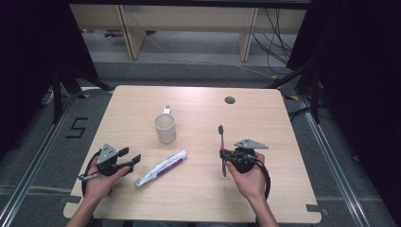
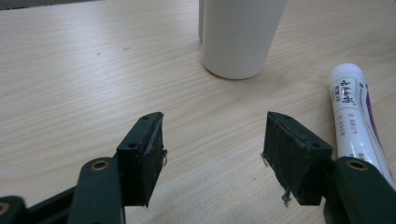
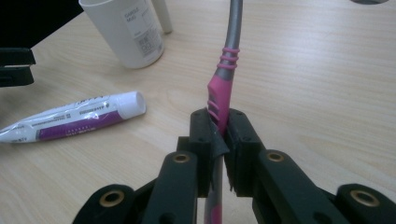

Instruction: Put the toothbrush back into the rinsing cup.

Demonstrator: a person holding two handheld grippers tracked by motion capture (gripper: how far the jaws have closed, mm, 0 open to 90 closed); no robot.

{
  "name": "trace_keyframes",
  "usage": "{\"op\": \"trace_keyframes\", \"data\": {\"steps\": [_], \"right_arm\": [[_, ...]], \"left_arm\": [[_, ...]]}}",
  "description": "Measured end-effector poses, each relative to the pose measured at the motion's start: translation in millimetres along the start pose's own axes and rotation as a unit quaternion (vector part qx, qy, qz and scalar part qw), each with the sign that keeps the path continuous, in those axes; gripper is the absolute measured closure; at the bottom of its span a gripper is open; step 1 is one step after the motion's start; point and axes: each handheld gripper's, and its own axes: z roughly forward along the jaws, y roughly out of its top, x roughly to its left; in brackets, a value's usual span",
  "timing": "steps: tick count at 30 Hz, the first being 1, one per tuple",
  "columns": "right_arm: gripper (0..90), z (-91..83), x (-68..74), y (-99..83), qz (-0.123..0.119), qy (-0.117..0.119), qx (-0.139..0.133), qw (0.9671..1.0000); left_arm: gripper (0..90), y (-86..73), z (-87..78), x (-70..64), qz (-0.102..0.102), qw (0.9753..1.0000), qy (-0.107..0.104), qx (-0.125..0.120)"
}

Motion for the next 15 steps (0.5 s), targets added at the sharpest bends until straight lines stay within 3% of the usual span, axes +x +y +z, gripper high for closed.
{"op": "trace_keyframes", "data": {"steps": [1,3,6,7,15], "right_arm": [[82.4,0.0,-1.1,-1.4,-0.007,-0.01,-0.012,0.9999],[82.4,-0.8,-1.6,-2.0,-0.013,-0.001,-0.025,0.9996],[82.4,-2.7,0.3,-4.0,-0.006,-0.005,-0.047,0.9989],[82.4,-3.2,0.1,-4.4,-0.021,-0.003,-0.056,0.9982],[82.4,-3.0,3.2,-6.1,-0.045,-0.006,-0.09,0.9949]], "left_arm": [[37.5,0.6,-0.2,0.5,0.002,1.0,-0.001,0.0],[37.5,1.9,-0.6,0.0,0.0,1.0,0.0,-0.002],[37.5,4.2,-1.6,-1.2,0.001,1.0,-0.002,-0.007],[37.6,4.8,-1.5,-1.3,0.002,0.9999,-0.005,-0.01],[37.7,14.0,-4.1,-6.4,-0.005,0.9994,-0.016,-0.03]]}}
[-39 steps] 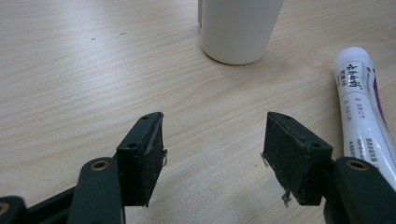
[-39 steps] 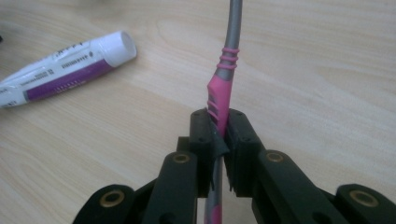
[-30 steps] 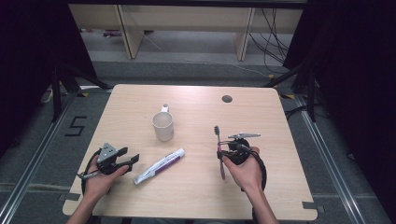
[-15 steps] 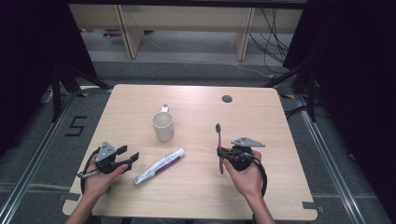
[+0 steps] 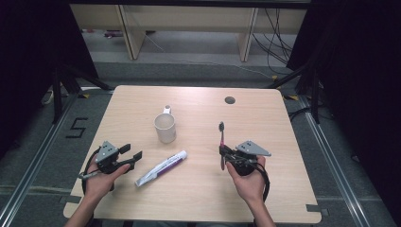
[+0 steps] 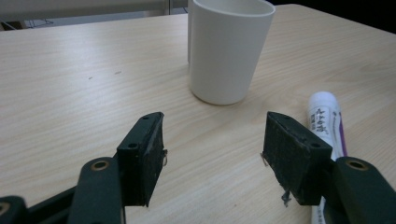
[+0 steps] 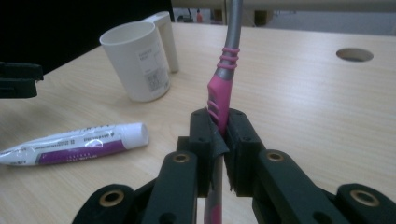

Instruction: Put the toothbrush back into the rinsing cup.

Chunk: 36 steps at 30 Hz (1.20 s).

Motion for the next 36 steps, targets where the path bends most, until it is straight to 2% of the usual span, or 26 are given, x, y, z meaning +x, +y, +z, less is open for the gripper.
{"op": "trace_keyframes", "data": {"steps": [1,3,5,6,7,9,12,14,15,16,17,18,19,22,23,25,26,27,28,30,31,33,34,35,36], "right_arm": [[82.3,-0.4,0.7,-0.2,0.005,0.007,-0.006,0.9999],[82.2,0.5,2.8,-1.0,-0.003,0.01,-0.017,0.9998],[82.2,1.2,3.2,-0.9,-0.008,0.006,-0.014,0.9998],[82.1,2.0,4.2,-1.2,-0.013,0.013,-0.016,0.9997],[82.1,2.1,5.4,-1.6,-0.007,0.014,-0.015,0.9998],[82.1,3.2,6.2,-2.5,-0.015,0.009,-0.015,0.9997],[82.1,4.1,9.7,-2.6,-0.011,0.016,-0.024,0.9995],[82.1,3.8,10.7,-1.9,-0.023,0.016,-0.032,0.9991],[82.1,4.1,14.2,-2.3,-0.008,0.022,-0.031,0.9993],[82.1,4.2,13.7,-1.7,-0.018,0.02,-0.035,0.999],[82.2,3.9,17.7,-1.6,-0.006,0.02,-0.034,0.9992],[82.1,5.7,15.5,-0.4,-0.033,0.021,-0.041,0.9984],[82.1,5.7,18.6,-0.3,-0.023,0.025,-0.039,0.9987],[82.1,8.1,22.9,1.2,-0.028,0.033,-0.039,0.9983],[82.2,9.8,23.8,1.5,-0.035,0.034,-0.048,0.9977],[82.1,10.0,28.0,2.1,-0.027,0.032,-0.043,0.9982],[82.2,11.3,28.1,2.8,-0.035,0.038,-0.048,0.9975],[82.2,12.4,28.9,3.5,-0.043,0.03,-0.046,0.9976],[82.2,13.0,31.9,4.1,-0.035,0.04,-0.046,0.9975],[82.2,13.8,33.6,5.4,-0.044,0.038,-0.047,0.9972],[82.2,15.0,35.8,5.8,-0.036,0.044,-0.049,0.9972],[82.2,15.5,37.2,7.3,-0.047,0.041,-0.051,0.9967],[82.2,16.9,39.4,7.2,-0.037,0.05,-0.052,0.9967],[82.2,16.7,39.3,7.9,-0.05,0.043,-0.05,0.9965],[82.1,17.8,39.8,7.9,-0.051,0.044,-0.055,0.9962]], "left_arm": [[37.7,1.6,0.0,-0.9,-0.001,1.0,-0.005,-0.005],[37.6,5.1,-0.3,-3.4,-0.001,0.9999,-0.012,-0.01],[37.6,9.2,0.0,-7.8,-0.004,0.9996,-0.022,-0.019],[37.5,10.7,-0.5,-9.7,-0.004,0.9996,-0.023,-0.017],[37.5,12.0,-0.2,-11.2,-0.004,0.9995,-0.026,-0.019],[37.5,15.6,0.6,-16.0,-0.006,0.999,-0.036,-0.025],[37.5,22.2,1.1,-24.2,-0.005,0.9982,-0.051,-0.03],[37.5,26.9,2.6,-30.2,-0.002,0.9971,-0.067,-0.037],[37.5,29.7,2.4,-33.6,-0.001,0.997,-0.069,-0.034],[37.5,32.2,3.2,-36.8,0.001,0.9965,-0.076,-0.036],[37.5,34.9,4.0,-40.2,0.001,0.9959,-0.082,-0.037],[37.5,37.3,5.4,-43.8,0.002,0.9953,-0.088,-0.04],[37.5,40.7,6.9,-47.8,0.006,0.9947,-0.095,-0.039],[37.6,47.9,11.3,-57.6,0.012,0.9929,-0.111,-0.041],[37.6,50.6,12.9,-61.4,0.015,0.9922,-0.117,-0.04],[37.7,55.8,17.1,-69.0,0.02,0.9905,-0.13,-0.041],[37.8,58.3,19.7,-72.9,0.022,0.9894,-0.137,-0.043],[38.1,61.4,22.3,-77.6,0.025,0.9885,-0.143,-0.041],[38.2,63.3,24.8,-81.2,0.027,0.9877,-0.149,-0.041],[38.4,66.5,28.1,-86.9,0.034,0.9872,-0.151,-0.037],[38.5,67.8,30.2,-90.1,0.034,0.9865,-0.156,-0.037],[38.8,70.3,33.8,-95.0,0.036,0.9853,-0.163,-0.036],[39.0,71.4,35.0,-97.1,0.036,0.9848,-0.166,-0.034],[39.2,72.4,36.9,-99.2,0.034,0.9839,-0.171,-0.036],[39.3,73.9,37.8,-101.6,0.035,0.9837,-0.173,-0.034]]}}
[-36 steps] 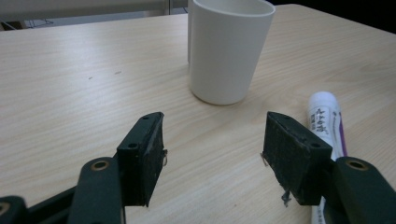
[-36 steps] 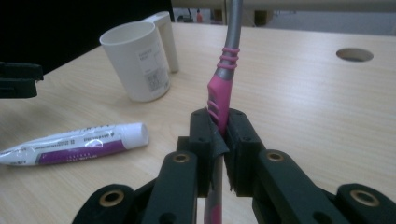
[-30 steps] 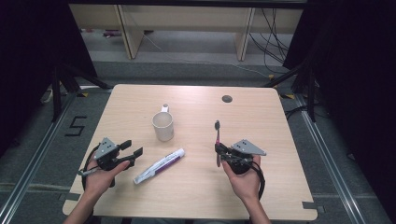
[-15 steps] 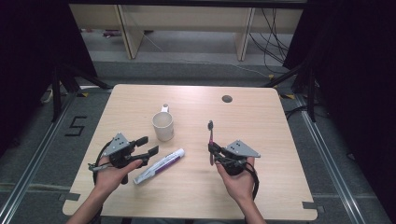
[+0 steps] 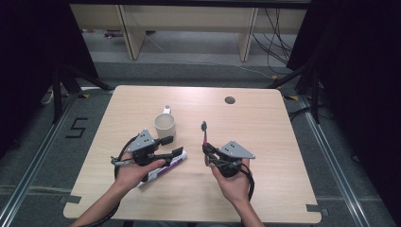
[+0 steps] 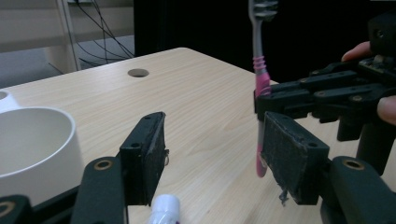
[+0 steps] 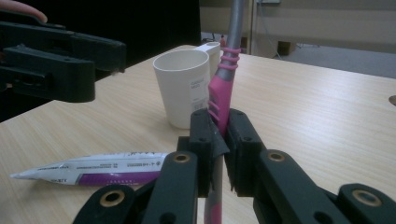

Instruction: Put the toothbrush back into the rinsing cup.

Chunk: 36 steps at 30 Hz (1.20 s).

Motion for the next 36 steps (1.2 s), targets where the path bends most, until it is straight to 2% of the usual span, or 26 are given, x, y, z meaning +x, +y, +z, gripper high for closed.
{"op": "trace_keyframes", "data": {"steps": [1,4,9,12,14,15,16,17,18,21,22,23,26,27,28,29,31,32,35,36], "right_arm": [[82.2,0.6,1.9,0.0,0.008,0.005,0.006,0.9999],[82.2,1.9,1.7,-1.0,0.002,0.001,0.001,1.0],[82.2,1.3,3.2,-1.9,0.008,-0.001,0.004,1.0],[82.2,1.1,4.0,-1.6,0.011,0.0,0.004,0.9999],[82.2,1.9,3.7,-1.7,0.004,0.001,-0.002,1.0],[82.2,1.4,5.0,-1.5,0.01,0.001,0.003,0.9999],[82.2,2.0,4.5,-1.5,0.002,-0.001,-0.002,1.0],[82.2,2.6,5.6,-1.5,0.009,0.007,0.001,0.9999],[82.2,2.7,5.4,-1.3,0.003,0.005,0.001,1.0],[82.2,3.2,7.2,-1.9,0.009,0.007,-0.002,0.9999],[82.2,3.1,6.5,-1.9,0.001,0.003,-0.003,1.0],[82.2,3.3,7.6,-2.1,0.008,0.005,0.0,1.0],[82.2,3.1,8.1,-2.4,0.009,0.003,0.003,0.9999],[82.2,3.1,7.3,-2.2,-0.002,0.0,0.0,1.0],[82.2,3.6,7.4,-2.3,-0.004,-0.002,-0.005,1.0],[82.2,4.2,8.5,-2.4,0.004,0.006,-0.005,1.0],[82.2,4.9,7.3,-2.0,-0.013,-0.001,-0.013,0.9998],[82.2,4.9,8.5,-1.8,-0.012,0.002,-0.006,0.9999],[82.2,6.0,8.7,-2.0,-0.014,0.006,-0.009,0.9998],[82.2,5.3,10.1,-2.0,-0.009,0.0,-0.004,0.9999]], "left_arm": [[39.5,0.8,1.3,-0.8,0.001,1.0,-0.002,0.0],[40.1,3.7,6.2,-3.0,-0.003,0.9999,-0.016,-0.005],[41.8,9.6,11.1,-5.5,-0.006,0.9998,-0.021,-0.001],[42.5,13.3,15.3,-7.4,-0.006,0.9996,-0.027,-0.009],[43.6,15.7,17.4,-8.9,-0.002,0.9996,-0.028,-0.007],[44.1,16.7,19.0,-10.0,-0.002,0.9995,-0.03,-0.007],[44.8,17.7,21.2,-11.3,-0.001,0.9995,-0.032,-0.006],[46.1,18.3,22.7,-12.1,-0.001,0.9994,-0.034,-0.006],[47.2,19.2,24.6,-12.9,0.002,0.9994,-0.035,-0.006],[49.9,21.9,30.4,-15.0,0.004,0.9992,-0.038,-0.009],[50.5,22.8,32.1,-15.5,0.002,0.9993,-0.038,-0.007],[51.1,23.5,33.9,-15.8,0.0,0.9993,-0.038,-0.007],[52.9,24.5,38.7,-16.0,-0.005,0.9992,-0.039,-0.003],[53.3,24.5,40.3,-16.4,-0.011,0.9991,-0.04,-0.003],[54.0,24.7,41.5,-16.5,-0.014,0.999,-0.043,-0.003],[54.6,24.7,42.4,-16.4,-0.017,0.9989,-0.044,-0.002],[55.9,24.6,44.4,-16.7,-0.021,0.9987,-0.047,-0.004],[57.8,24.7,44.9,-16.6,-0.022,0.9987,-0.047,-0.004],[59.7,25.3,46.9,-16.3,-0.03,0.9983,-0.05,-0.005],[60.6,25.6,47.7,-16.3,-0.03,0.9982,-0.051,-0.006]]}}
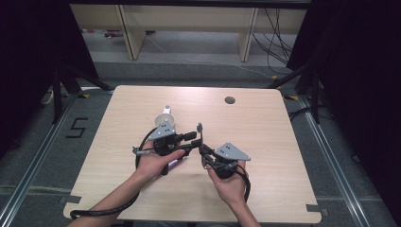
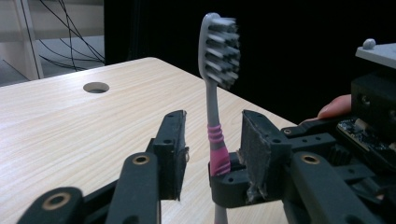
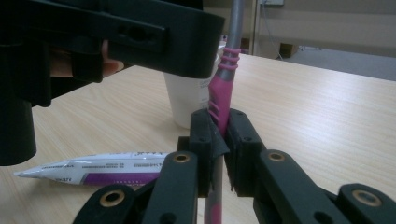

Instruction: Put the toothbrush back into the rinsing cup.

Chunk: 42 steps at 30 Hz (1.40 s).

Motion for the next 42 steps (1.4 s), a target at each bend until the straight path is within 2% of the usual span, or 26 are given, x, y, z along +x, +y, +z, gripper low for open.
{"op": "trace_keyframes", "data": {"steps": [1,4,7,8,9,10,11,12,17,23,26,27,28,30,31,32,33,34,38,40,41,42], "right_arm": [[82.2,0.5,-0.4,0.1,-0.009,-0.005,-0.004,0.9999],[82.2,1.4,1.6,0.1,-0.003,0.004,-0.001,1.0],[82.1,1.6,1.7,0.4,-0.012,-0.002,-0.003,0.9999],[82.2,2.0,3.9,0.0,0.001,0.002,-0.001,1.0],[82.2,2.6,3.6,-0.1,0.0,0.005,0.0,1.0],[82.1,2.9,4.0,-0.2,-0.002,-0.003,-0.002,1.0],[82.2,2.5,6.4,-0.5,0.007,-0.003,0.002,1.0],[82.2,2.9,4.5,-0.2,-0.004,0.003,0.002,1.0],[82.2,3.5,5.6,-0.2,-0.003,0.005,-0.001,1.0],[82.2,2.7,4.7,1.3,-0.015,-0.003,-0.001,0.9999],[82.0,3.7,6.2,1.2,-0.006,0.002,0.001,1.0],[81.9,4.2,5.5,1.3,-0.014,-0.002,-0.004,0.9999],[81.9,4.5,6.9,1.1,-0.005,0.001,-0.004,1.0],[81.8,4.9,6.2,1.4,-0.004,0.004,-0.003,1.0],[81.5,4.7,6.6,1.7,-0.002,0.002,-0.001,1.0],[80.9,5.8,6.1,2.0,-0.009,0.007,-0.002,0.9999],[79.6,5.7,6.8,2.4,-0.006,0.004,0.0,1.0],[74.4,5.6,5.4,3.1,-0.021,-0.006,0.005,0.9998],[68.1,7.0,5.4,1.3,-0.002,0.0,0.009,1.0],[63.1,6.5,4.5,0.7,-0.001,0.003,0.012,0.9999],[61.2,6.9,3.2,0.4,-0.011,-0.001,0.009,0.9999],[60.1,7.2,3.7,0.1,-0.005,0.005,0.011,0.9999]], "left_arm": [[61.6,0.3,0.5,-0.1,0.0,1.0,-0.001,0.0],[64.7,0.8,2.7,-0.4,-0.002,1.0,-0.002,0.001],[67.5,-0.2,4.9,-0.4,-0.003,1.0,-0.004,0.004],[69.4,-0.5,5.6,-0.5,-0.004,1.0,-0.003,0.003],[69.4,-0.9,6.5,-0.2,-0.005,1.0,-0.004,0.0],[70.3,-1.1,7.1,-0.1,-0.004,1.0,-0.002,0.001],[71.4,-1.2,7.4,-0.1,-0.005,1.0,-0.001,0.001],[72.3,-1.3,7.6,-0.1,-0.005,1.0,0.0,0.0],[78.3,-0.6,7.6,-0.3,-0.003,1.0,0.002,-0.002],[81.4,-1.0,8.2,-0.7,0.003,1.0,0.002,-0.003],[82.2,-0.9,8.8,-2.2,0.013,0.9999,0.003,-0.004],[82.4,-0.9,8.8,-2.6,0.015,0.9999,0.003,-0.004],[82.6,-0.7,8.8,-2.9,0.019,0.9998,0.003,-0.003],[82.8,-0.7,9.7,-3.4,0.027,0.9996,-0.001,-0.007],[82.9,-0.3,8.9,-4.1,0.033,0.9995,0.004,-0.002],[83.1,0.0,8.8,-4.4,0.039,0.9992,0.006,-0.002],[83.1,0.3,8.5,-4.7,0.043,0.999,0.009,-0.002],[83.2,0.8,8.0,-4.9,0.045,0.9989,0.01,-0.002],[83.2,3.3,5.7,-3.9,0.054,0.9984,0.016,-0.008],[83.2,4.8,4.0,-2.2,0.058,0.998,0.022,-0.012],[83.3,5.3,3.5,-2.0,0.057,0.998,0.023,-0.013],[83.3,6.0,2.8,-1.3,0.06,0.9978,0.025,-0.013]]}}
